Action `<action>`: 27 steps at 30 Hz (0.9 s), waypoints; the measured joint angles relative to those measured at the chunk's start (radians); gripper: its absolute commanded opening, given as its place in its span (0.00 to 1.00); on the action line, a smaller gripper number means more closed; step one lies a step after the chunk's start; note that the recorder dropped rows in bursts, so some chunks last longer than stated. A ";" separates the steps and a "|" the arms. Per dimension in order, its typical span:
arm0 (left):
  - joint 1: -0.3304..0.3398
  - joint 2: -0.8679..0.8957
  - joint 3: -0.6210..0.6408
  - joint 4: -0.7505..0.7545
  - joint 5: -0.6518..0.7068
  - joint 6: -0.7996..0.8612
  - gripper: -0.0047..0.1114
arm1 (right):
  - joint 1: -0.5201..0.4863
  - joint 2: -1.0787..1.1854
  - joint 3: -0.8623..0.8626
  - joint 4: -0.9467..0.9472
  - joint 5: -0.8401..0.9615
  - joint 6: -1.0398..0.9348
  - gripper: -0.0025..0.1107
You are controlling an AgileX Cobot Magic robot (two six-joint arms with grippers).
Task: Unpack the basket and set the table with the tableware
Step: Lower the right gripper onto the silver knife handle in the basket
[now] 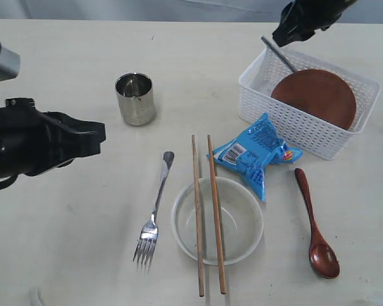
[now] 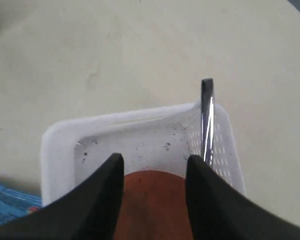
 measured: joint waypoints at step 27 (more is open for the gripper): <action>0.000 -0.195 0.031 0.000 0.000 -0.038 0.04 | 0.078 0.191 -0.067 -0.180 -0.334 0.241 0.52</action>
